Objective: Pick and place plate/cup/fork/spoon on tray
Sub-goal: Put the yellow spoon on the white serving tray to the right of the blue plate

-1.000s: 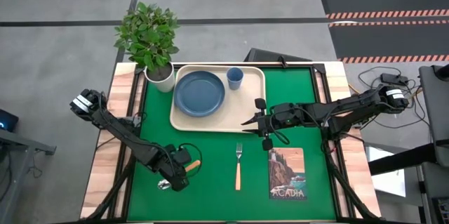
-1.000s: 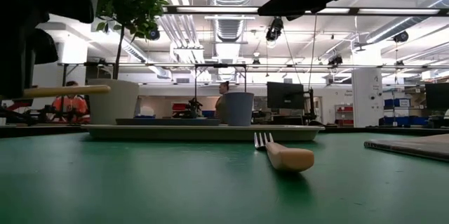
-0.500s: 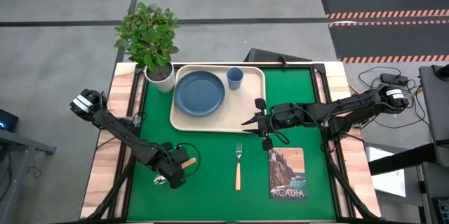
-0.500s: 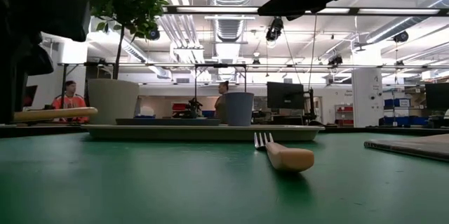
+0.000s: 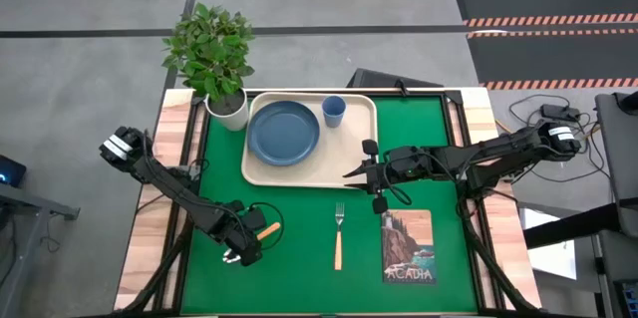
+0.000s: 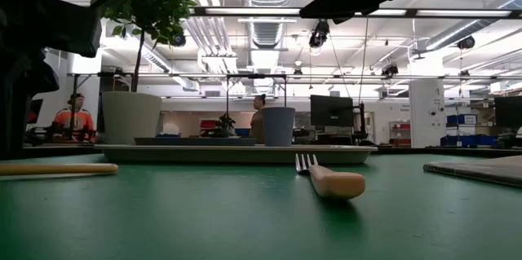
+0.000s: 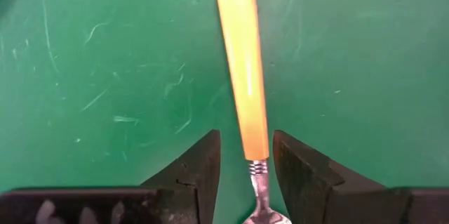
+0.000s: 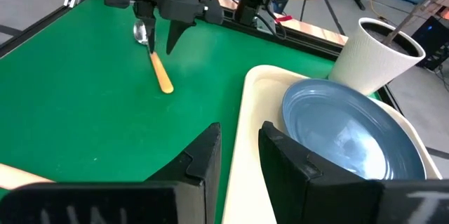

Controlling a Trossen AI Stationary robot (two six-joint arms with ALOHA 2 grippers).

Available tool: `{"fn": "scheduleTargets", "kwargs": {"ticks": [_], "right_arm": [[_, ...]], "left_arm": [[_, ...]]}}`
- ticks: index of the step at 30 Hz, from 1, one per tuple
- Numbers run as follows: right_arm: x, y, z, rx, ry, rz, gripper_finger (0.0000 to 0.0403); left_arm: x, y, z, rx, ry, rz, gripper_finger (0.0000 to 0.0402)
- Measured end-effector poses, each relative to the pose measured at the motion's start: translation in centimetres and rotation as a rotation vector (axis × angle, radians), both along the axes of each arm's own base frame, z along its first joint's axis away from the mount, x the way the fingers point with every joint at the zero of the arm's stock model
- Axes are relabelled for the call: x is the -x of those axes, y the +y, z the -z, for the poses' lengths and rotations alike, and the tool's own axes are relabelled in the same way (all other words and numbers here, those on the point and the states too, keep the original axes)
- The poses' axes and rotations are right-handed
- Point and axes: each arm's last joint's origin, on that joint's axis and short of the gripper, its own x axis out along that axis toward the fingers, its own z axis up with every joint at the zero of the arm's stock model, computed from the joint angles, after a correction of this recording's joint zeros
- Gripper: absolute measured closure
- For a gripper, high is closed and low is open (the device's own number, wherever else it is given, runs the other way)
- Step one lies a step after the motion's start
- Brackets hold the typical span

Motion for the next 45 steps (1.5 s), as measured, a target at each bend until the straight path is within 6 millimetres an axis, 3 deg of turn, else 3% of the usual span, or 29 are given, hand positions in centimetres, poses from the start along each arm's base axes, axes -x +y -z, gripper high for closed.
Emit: {"fn": "scheduleTargets", "kwargs": {"ticks": [15,21,27,33,39,45], "right_arm": [[0.0,0.0,0.0,-0.011,0.001,0.004,0.0316],[0.0,0.0,-0.1,-0.042,-0.005,0.016,0.0317],[-0.8,0.4,-0.5,-0.063,-0.044,0.009,0.0327],[-4.1,1.4,-0.4,-0.043,-0.021,-0.026,0.0338],[-8.4,2.1,0.5,-0.034,0.059,-0.069,0.0337],[-12.9,3.0,1.4,-0.053,0.128,-0.152,0.0333]], "left_arm": [[-1.4,-1.1,-2.9,0.025,-0.115,0.019,0.0288],[-1.0,-1.3,-5.1,-0.144,-0.344,0.067,0.0288],[0.4,-0.5,-7.8,-0.422,-0.567,0.086,0.0288],[1.9,1.3,-9.4,-0.665,-0.680,0.049,0.0288],[3.3,2.8,-9.9,-0.791,-0.734,-0.010,0.0288],[5.0,4.4,-8.7,-0.815,-0.744,-0.035,0.0288]]}}
